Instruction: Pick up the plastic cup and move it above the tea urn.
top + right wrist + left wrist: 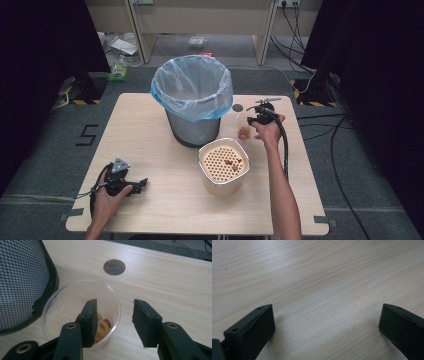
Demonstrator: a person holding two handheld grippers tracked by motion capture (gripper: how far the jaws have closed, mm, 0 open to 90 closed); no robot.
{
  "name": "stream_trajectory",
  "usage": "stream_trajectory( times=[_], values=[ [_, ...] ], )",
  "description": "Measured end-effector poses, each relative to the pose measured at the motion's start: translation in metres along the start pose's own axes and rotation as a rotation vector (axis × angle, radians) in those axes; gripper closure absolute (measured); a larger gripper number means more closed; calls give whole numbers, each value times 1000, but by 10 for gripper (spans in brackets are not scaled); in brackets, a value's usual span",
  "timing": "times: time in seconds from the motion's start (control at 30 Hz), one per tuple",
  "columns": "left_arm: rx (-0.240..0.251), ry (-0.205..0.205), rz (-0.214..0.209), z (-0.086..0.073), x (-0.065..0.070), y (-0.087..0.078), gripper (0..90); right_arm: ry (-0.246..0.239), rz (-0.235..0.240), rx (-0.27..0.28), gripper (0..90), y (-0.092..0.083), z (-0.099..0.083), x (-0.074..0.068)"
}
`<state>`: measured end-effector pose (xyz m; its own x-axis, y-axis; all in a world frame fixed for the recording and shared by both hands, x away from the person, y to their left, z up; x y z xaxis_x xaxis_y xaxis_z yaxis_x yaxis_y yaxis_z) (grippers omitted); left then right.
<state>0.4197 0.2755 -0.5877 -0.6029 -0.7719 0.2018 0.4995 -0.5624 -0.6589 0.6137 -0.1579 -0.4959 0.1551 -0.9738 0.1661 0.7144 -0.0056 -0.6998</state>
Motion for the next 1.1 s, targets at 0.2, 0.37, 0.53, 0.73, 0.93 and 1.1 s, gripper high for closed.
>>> stream_trajectory(
  times=[0.2, 0.37, 0.53, 0.73, 0.93, 1.1],
  values=[
    [0, 0, 0, 0, 0, 0, 0, -8, -3, -27, 631, 7, -5, 1],
    [0, 0, 0, 0, 0, 0, 0, -25, 9, -42, 704, 10, -10, 1],
    [0, 0, 0, 0, 0, 0, 0, -55, 15, -35, 779, 12, -15, 1],
    [0, 0, 0, 0, 0, 0, 0, -54, 39, 9, 833, 5, -15, 2],
    [0, 0, 0, 0, 0, 0, 0, -69, 55, 55, 872, -3, -10, 0],
    [0, 0, 0, 0, 0, 0, 0, -58, 65, 94, 872, -11, -3, 1]
  ],
)
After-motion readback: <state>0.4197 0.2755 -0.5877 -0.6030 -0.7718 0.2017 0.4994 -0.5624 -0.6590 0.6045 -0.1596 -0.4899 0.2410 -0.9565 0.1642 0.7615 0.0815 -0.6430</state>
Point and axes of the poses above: each handheld gripper's, and its own axes: y roughly forward along the jaws, z roughly out of its top, x roughly to its right, the point moved 9 cm from there along y, roughly forward along the jaws, and after that the axes turned 15 degrees about -z, right-handed, at the moved point
